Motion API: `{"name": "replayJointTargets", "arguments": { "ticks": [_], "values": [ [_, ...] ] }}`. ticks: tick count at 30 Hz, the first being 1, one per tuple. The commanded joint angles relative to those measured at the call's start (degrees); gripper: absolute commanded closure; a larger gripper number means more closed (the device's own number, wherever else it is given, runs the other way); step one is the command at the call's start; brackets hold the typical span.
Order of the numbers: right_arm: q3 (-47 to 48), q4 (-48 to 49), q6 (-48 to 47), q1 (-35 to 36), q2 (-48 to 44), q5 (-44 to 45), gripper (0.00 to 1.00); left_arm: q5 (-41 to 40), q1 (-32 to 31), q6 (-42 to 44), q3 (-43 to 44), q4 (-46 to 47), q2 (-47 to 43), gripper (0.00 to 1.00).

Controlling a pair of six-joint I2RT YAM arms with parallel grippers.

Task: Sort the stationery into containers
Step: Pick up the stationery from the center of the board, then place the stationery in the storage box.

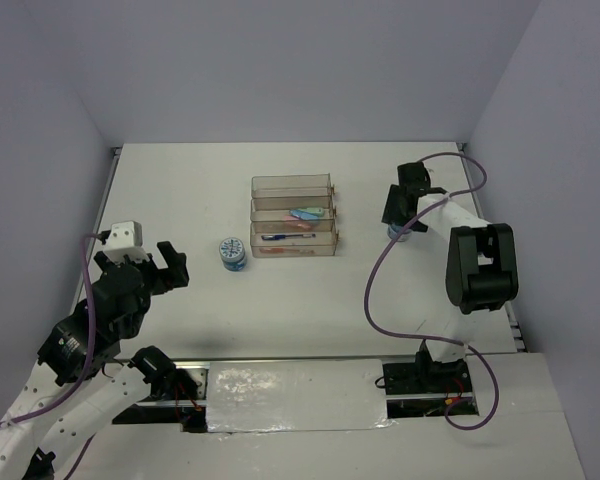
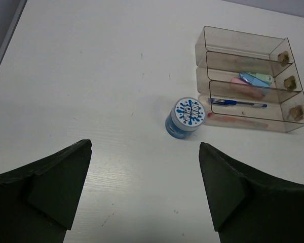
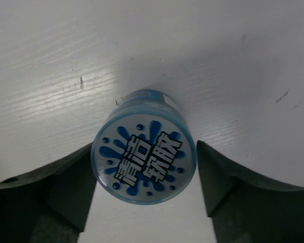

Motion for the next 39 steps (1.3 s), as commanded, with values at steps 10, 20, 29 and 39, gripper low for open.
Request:
{"name": "replayJointTargets", "arguments": {
  "ticks": [10,20,29,39],
  "values": [
    [3.04,2.72,-3.80,1.15,-2.44,-4.63,0.81,0.58,0.24,1.90,-0.37,2.72,0.41,0.01],
    [20.34,-3.60,-5.83,17.30,-3.78,1.08,0.81,0.40,0.24,1.82,-0.28,2.63,0.76,0.01],
    [46.27,-7.74,-9.78,25.76,15.64,-5.07,0.80,0.05,0.24,1.64,-0.37,2.37,0.67,0.01],
    [57.80,-3.88,-9.17,29.89,28.49,-8.77,0.77,0.05,0.24,1.73,-0.46,2.46,1.11,0.01]
  ]
}}
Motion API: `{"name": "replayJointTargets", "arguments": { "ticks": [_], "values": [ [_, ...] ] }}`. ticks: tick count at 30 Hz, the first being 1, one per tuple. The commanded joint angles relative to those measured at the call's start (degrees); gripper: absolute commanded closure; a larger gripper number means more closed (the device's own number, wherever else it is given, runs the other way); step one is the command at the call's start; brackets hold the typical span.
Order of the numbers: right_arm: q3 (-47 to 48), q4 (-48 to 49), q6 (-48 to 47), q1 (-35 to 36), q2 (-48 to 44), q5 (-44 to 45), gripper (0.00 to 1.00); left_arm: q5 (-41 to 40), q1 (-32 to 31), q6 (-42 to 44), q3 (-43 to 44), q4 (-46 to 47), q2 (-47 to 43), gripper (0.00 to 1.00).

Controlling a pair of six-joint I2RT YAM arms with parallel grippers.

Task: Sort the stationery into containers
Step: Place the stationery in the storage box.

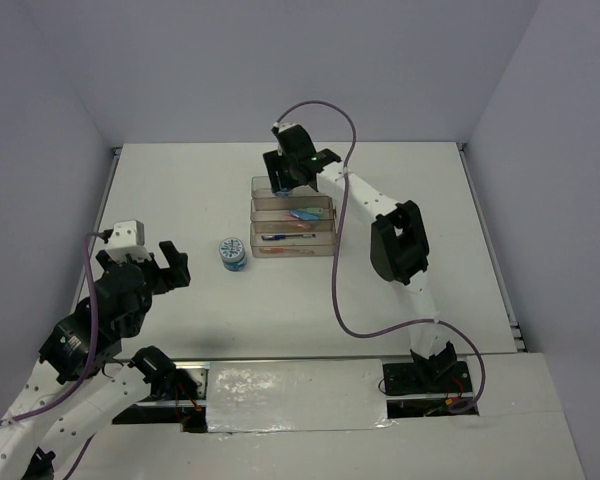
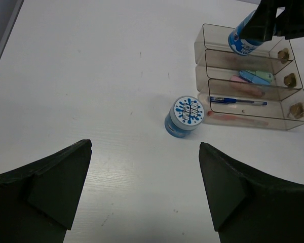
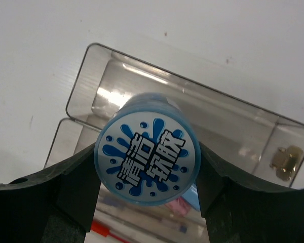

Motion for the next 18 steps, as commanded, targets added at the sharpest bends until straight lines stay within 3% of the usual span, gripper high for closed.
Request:
{"name": "replayJointTargets", "arguments": {
  "ticks": [1,18],
  "values": [
    [4.91,3.73,-0.17,1.06,-0.32,-1.25,0.77,-0.41,0.24,1.51,-0.37,2.17,0.65,0.01],
    [7.98,5.93,-1.84,2.03,4.61,-0.90,0.74,-0.23,0.24,1.60,-0.37,2.26,0.30,0.01]
  ]
}}
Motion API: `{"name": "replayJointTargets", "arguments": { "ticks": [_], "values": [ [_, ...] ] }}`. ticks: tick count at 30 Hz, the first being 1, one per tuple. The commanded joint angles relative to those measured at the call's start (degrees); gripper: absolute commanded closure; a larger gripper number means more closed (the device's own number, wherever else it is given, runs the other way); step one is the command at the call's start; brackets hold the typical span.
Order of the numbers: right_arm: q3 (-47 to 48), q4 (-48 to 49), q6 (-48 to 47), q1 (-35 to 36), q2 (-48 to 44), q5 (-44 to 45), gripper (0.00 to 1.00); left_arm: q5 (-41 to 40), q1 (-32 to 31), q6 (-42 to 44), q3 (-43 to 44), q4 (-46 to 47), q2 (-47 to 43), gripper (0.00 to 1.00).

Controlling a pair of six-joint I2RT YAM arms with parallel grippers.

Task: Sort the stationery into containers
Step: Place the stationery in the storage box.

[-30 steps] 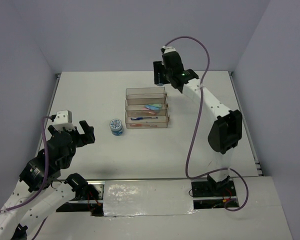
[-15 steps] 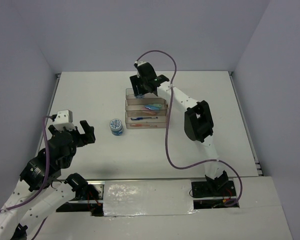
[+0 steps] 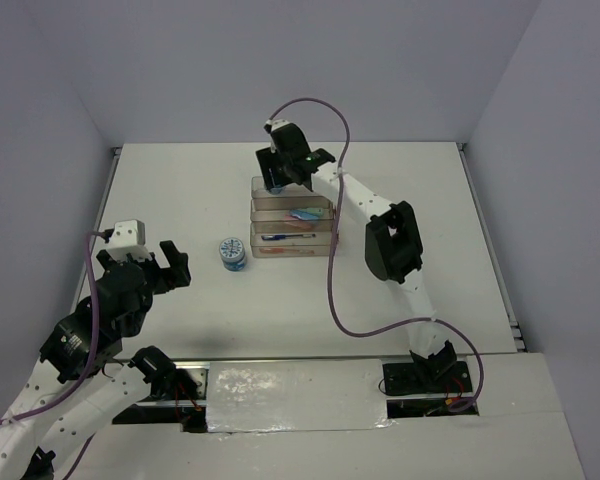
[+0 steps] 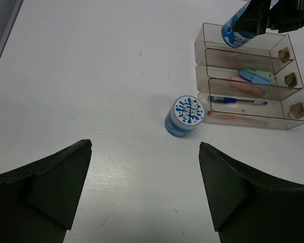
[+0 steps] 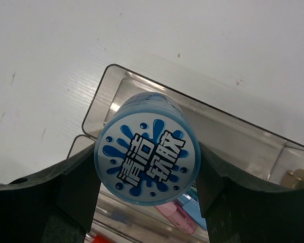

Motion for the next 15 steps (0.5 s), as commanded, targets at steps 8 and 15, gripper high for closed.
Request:
{"name": "replayJointTargets", "arguments": {
  "ticks": [8,15],
  "values": [
    [3.70,3.84,-0.39,0.44,2.58,-0.36,0.64,-0.01,0.24,1.69,-0.37,2.35,-0.29,0.01],
    [2.20,4.54,-1.36,1.05,0.74,-0.53,0.00,0.25,0.24,1.86,-0.46,2.52,-0.47,0.01]
  ]
}}
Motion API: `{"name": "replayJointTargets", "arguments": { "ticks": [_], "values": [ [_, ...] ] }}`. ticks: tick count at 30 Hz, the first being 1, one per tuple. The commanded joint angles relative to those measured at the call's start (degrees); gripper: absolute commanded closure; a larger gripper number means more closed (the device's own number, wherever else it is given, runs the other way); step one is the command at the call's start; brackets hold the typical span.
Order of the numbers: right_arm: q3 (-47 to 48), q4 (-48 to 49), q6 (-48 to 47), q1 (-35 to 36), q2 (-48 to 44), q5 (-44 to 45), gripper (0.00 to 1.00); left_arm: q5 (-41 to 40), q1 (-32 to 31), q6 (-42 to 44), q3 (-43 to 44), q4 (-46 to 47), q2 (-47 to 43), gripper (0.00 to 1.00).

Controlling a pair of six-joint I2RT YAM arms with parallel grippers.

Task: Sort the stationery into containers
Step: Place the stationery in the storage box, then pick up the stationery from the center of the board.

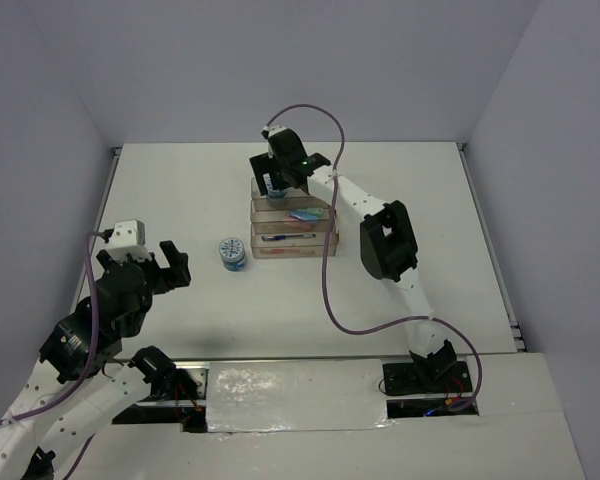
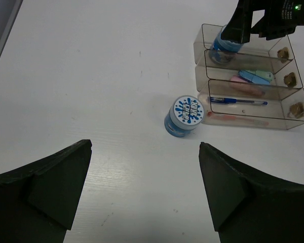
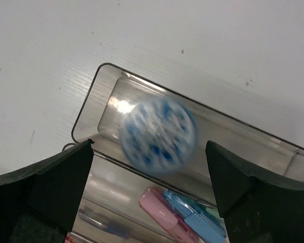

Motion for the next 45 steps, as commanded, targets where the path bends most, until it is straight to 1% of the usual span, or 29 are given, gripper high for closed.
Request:
{"name": "replayJointTargets", "arguments": {
  "ticks": [1,5,9,12,14,15,17,19,21,24,28,33,37,45],
  "values": [
    [2.64,2.92,-1.03,1.12,-2.54,0.62,0.00,0.17,0.24,1.84,-0.46,2.41,-0.25,0.01],
    [4.31,1.60,-1.21,1.29,-3.94,1.24,0.00,0.17,0.24,1.84,-0.46,2.50,-0.25,0.01],
    [2.92,0.72,-0.59,2.70,-7.45,2.21,0.00,-0.01,0.24,1.75,-0.37,2.41,-0.25,0.01],
    [-2.17,0.63,-0.24,6.73,-11.76,5.81,0.00,-0.36,0.24,1.58,-0.28,2.33,-0.33,0.01],
    [-7.62,1.24,1.07,9.11,-15.01,7.74,0.00,-0.97,0.24,1.31,-0.11,1.89,-0.33,0.01],
    [-11.73,1.86,2.56,11.73,-17.02,8.88,0.00,-2.28,0.24,0.70,-0.02,1.28,-0.25,0.01],
    [-15.18,3.97,4.49,14.46,-18.44,9.51,0.00,-4.48,0.24,-0.96,0.59,0.22,-0.25,0.01],
    [-18.62,6.33,5.29,17.98,-19.41,9.60,0.00,-8.70,0.24,-2.55,1.12,-2.14,-0.33,0.01],
    [-19.06,6.61,5.91,21.14,-18.55,10.82,0.00,-12.38,0.33,-5.18,1.83,-3.73,-0.60,0.01],
    [-17.49,6.08,6.26,24.05,-16.09,11.70,0.00,-14.68,0.33,-7.12,2.44,-5.76,-1.91,0.01],
    [-14.94,4.68,5.74,25.73,-12.74,14.16,0.00,-13.55,0.33,-6.16,1.65,-4.45,-3.85,0.01],
    [-14.23,5.64,4.07,25.64,-10.63,16.27,0.00,-12.14,0.33,-5.02,1.56,-3.65,-3.06,0.01],
    [-13.88,6.35,2.84,25.03,-9.22,15.93,0.00,-10.39,0.33,-3.70,1.21,-2.51,-2.62,0.01],
    [-14.23,6.70,3.62,24.24,-6.94,10.83,0.01,-9.33,0.33,-2.99,0.86,-1.81,-2.71,0.01]
  ]
}}
